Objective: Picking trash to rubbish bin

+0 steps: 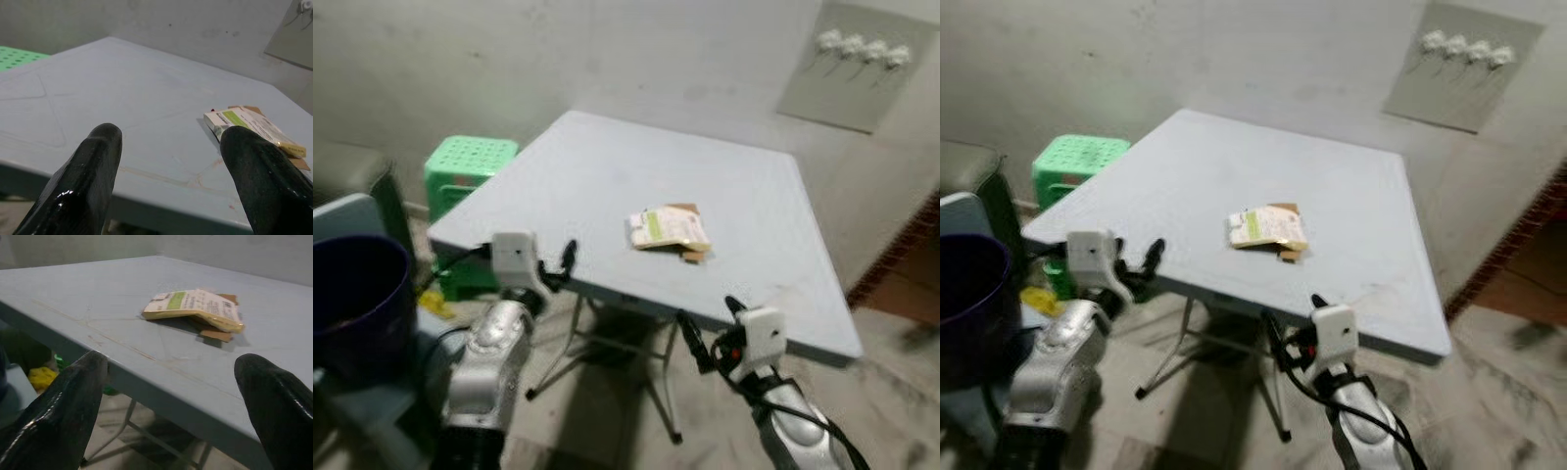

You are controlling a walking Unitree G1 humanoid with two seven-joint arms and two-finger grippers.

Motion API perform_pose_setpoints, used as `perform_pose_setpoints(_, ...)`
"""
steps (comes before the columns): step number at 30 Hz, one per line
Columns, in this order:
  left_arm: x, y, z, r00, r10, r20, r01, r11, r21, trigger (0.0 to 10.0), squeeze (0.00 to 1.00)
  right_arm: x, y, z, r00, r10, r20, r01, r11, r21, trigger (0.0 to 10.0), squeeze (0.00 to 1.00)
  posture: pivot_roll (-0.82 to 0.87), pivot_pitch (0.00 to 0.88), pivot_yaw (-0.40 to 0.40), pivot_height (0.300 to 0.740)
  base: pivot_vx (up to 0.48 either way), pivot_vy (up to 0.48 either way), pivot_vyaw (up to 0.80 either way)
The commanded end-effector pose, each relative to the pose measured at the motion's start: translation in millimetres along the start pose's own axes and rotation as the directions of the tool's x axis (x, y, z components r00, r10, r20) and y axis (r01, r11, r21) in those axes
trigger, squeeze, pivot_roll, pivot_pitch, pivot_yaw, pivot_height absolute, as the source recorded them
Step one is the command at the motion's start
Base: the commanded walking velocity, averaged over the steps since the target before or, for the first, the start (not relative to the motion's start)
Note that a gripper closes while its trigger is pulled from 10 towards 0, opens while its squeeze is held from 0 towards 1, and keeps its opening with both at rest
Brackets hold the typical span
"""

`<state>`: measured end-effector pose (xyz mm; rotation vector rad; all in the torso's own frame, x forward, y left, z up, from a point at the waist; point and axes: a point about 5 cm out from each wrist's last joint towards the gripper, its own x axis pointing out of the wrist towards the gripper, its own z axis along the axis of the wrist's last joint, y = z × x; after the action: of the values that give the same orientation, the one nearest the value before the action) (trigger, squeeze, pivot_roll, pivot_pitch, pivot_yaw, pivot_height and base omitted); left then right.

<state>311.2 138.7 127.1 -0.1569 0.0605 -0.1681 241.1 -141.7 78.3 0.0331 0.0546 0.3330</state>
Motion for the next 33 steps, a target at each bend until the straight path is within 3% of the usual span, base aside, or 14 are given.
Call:
perform_pose_setpoints(1,2.8,-7.7,3.6,1.000,-0.024,0.005,0.024,1.000,-0.006,10.0,0.00,-0.7,-3.2,3.4,1.000,0.004,0.009,-0.004,1.000,0.004,10.0,0.00,-0.02,0.000,-0.100,0.740,0.000,0.000,0.00)
perform_pose_setpoints(8,2.4,-7.3,4.2,1.000,-0.025,0.012,0.025,0.999,-0.023,10.0,0.00,-2.9,3.7,4.5,0.998,0.061,0.018,-0.062,0.997,0.041,10.0,0.00,-0.02,0.000,-0.099,0.740,0.181,0.000,0.00)
perform_pose_setpoints(33,0.3,-5.3,3.7,1.000,0.005,0.011,-0.004,0.999,-0.035,10.0,0.00,-8.9,10.9,5.1,0.988,0.154,0.002,-0.153,0.986,0.066,10.0,0.00,-0.01,0.000,-0.110,0.740,0.405,0.000,0.00)
